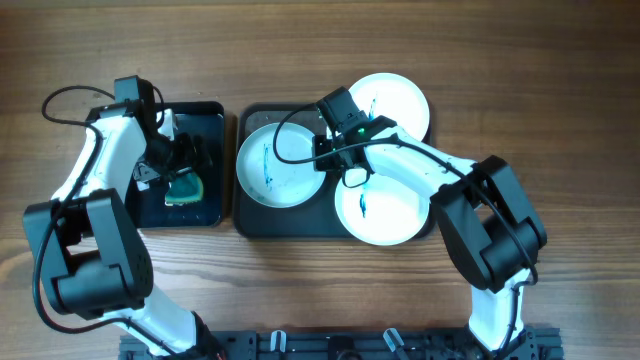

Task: Clean dirty plates on tray and stack at the side
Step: 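Grasp the green-and-yellow sponge with the left gripper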

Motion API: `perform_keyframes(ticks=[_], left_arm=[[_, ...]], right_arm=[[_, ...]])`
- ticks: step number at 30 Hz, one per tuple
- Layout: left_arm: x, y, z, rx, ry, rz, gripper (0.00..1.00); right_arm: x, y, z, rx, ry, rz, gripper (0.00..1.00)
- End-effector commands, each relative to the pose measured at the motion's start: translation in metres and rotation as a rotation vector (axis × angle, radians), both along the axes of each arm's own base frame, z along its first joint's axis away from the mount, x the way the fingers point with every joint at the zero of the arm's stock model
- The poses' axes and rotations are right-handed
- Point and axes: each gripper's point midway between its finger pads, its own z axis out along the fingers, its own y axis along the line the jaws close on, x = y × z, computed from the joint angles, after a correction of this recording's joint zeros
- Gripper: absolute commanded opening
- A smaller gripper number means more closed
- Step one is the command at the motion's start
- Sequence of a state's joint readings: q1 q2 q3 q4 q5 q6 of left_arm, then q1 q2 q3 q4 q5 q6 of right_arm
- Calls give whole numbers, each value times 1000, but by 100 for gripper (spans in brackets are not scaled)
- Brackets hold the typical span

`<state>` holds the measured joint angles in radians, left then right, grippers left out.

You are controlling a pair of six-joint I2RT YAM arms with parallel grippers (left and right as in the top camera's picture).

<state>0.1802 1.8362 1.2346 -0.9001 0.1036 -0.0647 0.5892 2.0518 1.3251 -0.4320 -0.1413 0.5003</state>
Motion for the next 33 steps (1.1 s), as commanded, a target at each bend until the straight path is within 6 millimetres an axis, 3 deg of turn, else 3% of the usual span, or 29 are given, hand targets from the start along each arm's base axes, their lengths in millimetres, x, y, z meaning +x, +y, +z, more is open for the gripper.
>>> perform_keyframes(ticks=[1, 33], left_arm=[[-4, -4, -5, -18, 17, -4, 100], [-4, -4, -5, -18, 17, -4, 100]], right_arm=[[-2, -1, -9, -20, 17, 13, 4], [-3, -1, -9, -23, 16, 22, 4]])
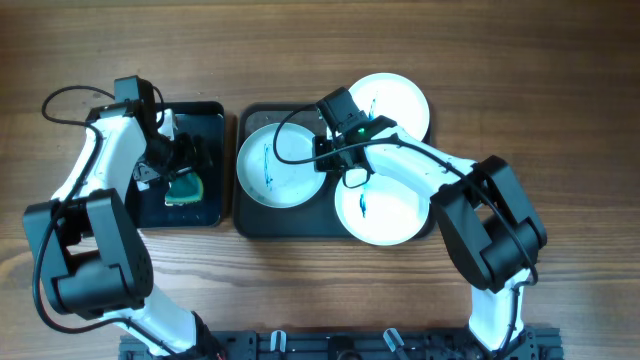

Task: Clean dirty plates on tray and stack at the side
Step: 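Grasp the green-and-yellow sponge with the left gripper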

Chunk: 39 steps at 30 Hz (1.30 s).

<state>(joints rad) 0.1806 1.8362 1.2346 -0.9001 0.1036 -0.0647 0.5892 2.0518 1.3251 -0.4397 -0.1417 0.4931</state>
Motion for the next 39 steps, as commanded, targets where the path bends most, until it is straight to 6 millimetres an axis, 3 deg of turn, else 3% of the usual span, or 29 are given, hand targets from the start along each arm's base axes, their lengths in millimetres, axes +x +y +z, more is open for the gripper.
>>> perform_keyframes(ticks=[1, 34, 37, 39], left_arm=[[-4, -4, -5, -18, 17, -4, 100], [-4, -4, -5, -18, 17, -5, 100], [14, 18, -5, 109, -50, -53, 100], [25, 21, -3, 127, -94, -50, 100]], right_arm=[[-1, 0, -9, -17, 11, 15, 4], [-3, 2, -8, -10, 16, 26, 4], [-3, 1, -8, -12, 15, 28, 4], [-3, 1, -9, -14, 17, 30, 4]])
